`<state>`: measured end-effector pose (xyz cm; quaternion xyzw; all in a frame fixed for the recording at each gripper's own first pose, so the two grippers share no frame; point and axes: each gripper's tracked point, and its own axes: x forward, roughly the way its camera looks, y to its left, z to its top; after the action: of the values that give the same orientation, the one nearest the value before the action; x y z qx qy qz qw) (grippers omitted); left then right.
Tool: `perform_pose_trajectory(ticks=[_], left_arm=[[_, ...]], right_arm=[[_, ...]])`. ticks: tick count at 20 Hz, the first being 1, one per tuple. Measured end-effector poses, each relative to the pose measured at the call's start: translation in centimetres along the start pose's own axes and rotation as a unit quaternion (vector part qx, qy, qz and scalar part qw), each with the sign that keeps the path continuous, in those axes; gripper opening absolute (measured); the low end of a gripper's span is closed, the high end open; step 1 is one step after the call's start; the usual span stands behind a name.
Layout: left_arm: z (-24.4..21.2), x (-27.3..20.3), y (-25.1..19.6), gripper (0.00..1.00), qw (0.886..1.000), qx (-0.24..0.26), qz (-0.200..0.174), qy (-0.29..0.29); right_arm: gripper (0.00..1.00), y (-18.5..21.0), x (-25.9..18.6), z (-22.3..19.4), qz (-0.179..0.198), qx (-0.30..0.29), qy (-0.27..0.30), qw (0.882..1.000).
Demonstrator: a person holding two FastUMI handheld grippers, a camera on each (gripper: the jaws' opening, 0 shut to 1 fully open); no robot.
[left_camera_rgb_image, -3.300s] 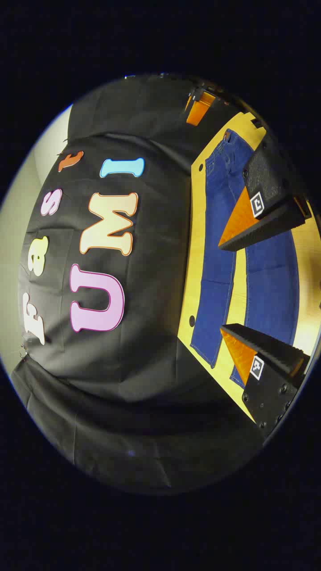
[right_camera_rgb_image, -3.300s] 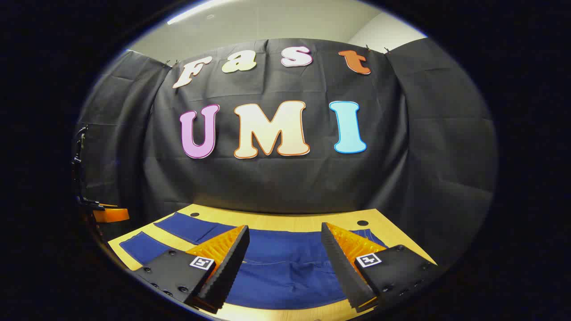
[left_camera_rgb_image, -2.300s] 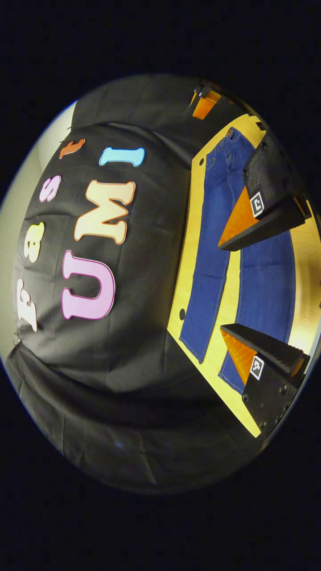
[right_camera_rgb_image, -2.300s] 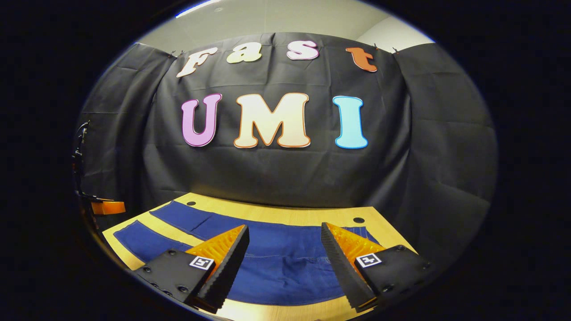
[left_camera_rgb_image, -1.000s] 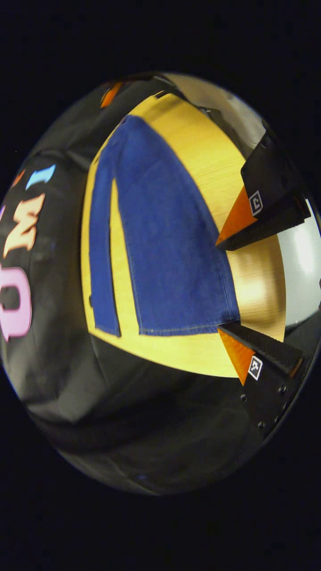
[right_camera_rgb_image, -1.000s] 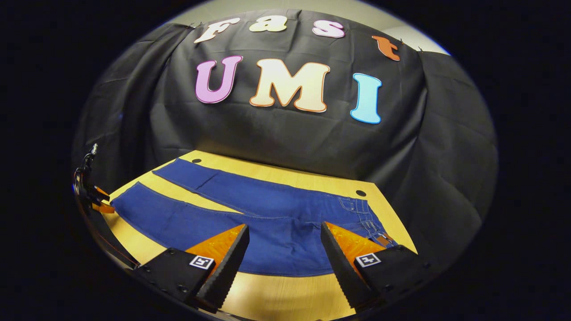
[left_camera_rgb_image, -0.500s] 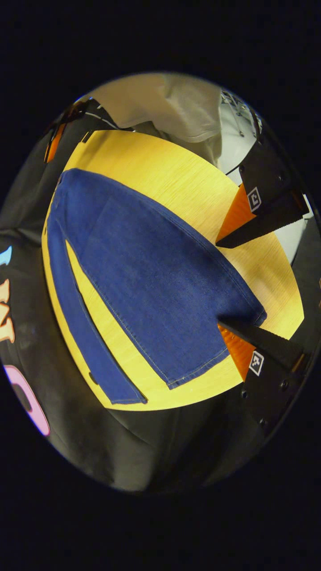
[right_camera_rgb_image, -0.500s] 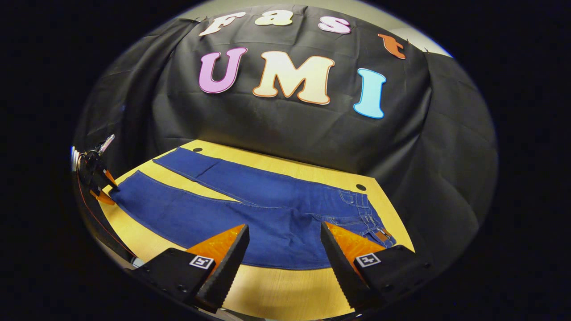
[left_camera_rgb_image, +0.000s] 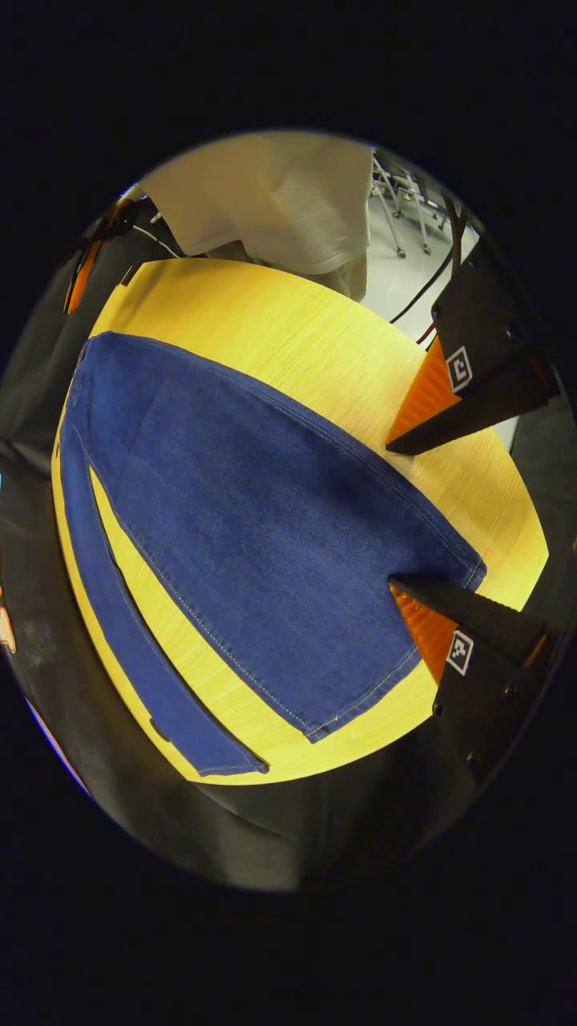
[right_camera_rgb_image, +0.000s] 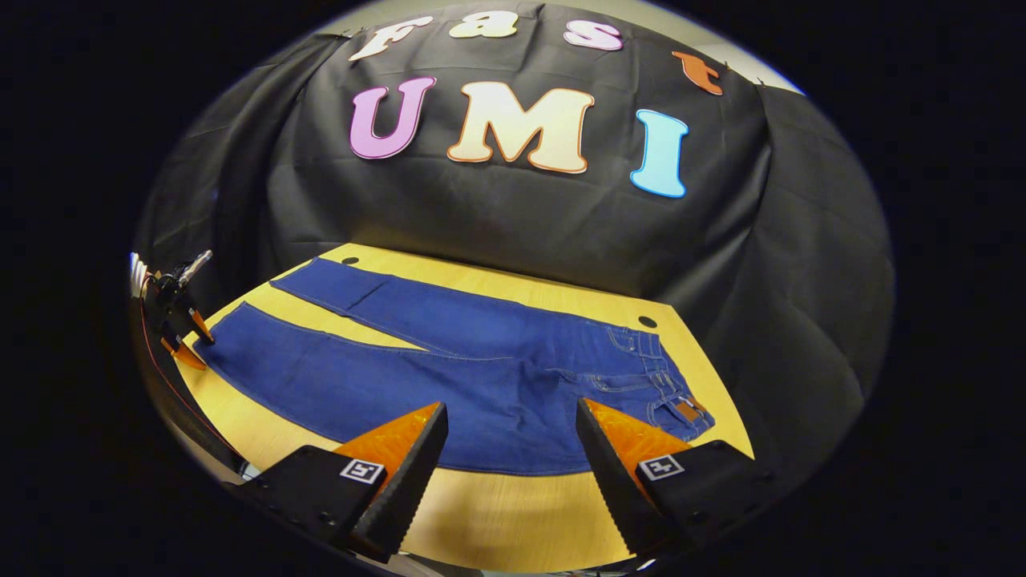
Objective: Grasp the waist and the cuffs of the jeans and fold them to make the two legs overlap; first hold the waist and fold one-third of the jeans toward the cuffs, then hold the cuffs and fold the remaining one-third in the same direction to finish folding.
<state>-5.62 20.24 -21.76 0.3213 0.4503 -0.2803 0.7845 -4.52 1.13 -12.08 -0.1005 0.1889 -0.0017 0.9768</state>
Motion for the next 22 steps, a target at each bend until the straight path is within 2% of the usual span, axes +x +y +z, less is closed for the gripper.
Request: perform_pose_trajectory(ticks=[2,5,6,7,11,13,14,16,18,22], left_arm=[[-0.1,0.1,0.1,0.94,1.000,-0.001,-0.004,0.015],[-0.2,0.2,0.0,0.93,0.999,0.009,-0.005,0.044],[-0.2,0.2,0.1,0.87,0.999,0.009,-0.004,0.050],[-0.1,0.3,0.3,0.86,0.998,0.009,-0.003,0.055],[0.7,0.6,1.2,0.48,0.999,-0.003,0.005,0.050],[1.1,0.8,1.6,0.25,0.999,0.006,0.009,0.045],[1.1,0.8,1.7,0.09,0.999,0.013,0.007,0.042],[1.2,0.7,1.6,0.00,0.999,0.010,-0.004,0.039],[1.2,0.9,1.9,0.00,0.999,-0.003,-0.012,0.044],[1.3,1.0,1.8,0.00,0.998,0.019,-0.013,0.055]], right_arm=[[1.00,0.5,0.2,-0.4,0.007,0.005,0.005,1.000],[1.00,1.3,0.7,-0.9,0.018,0.008,0.011,1.000],[0.99,1.5,0.7,-0.9,0.022,0.010,0.011,1.000],[0.99,1.7,0.8,-0.8,0.025,0.011,0.010,1.000],[1.00,1.4,0.8,-0.6,0.028,0.021,0.003,0.999],[0.99,1.2,0.9,-0.6,0.031,0.026,0.004,0.999],[0.99,1.2,1.0,-0.6,0.035,0.026,0.005,0.999],[0.99,1.5,1.5,-1.0,0.055,0.012,0.016,0.998],[1.00,1.4,2.1,-1.6,0.082,-0.023,0.030,0.996],[0.99,0.0,4.2,-4.4,0.132,-0.081,0.083,0.984]])
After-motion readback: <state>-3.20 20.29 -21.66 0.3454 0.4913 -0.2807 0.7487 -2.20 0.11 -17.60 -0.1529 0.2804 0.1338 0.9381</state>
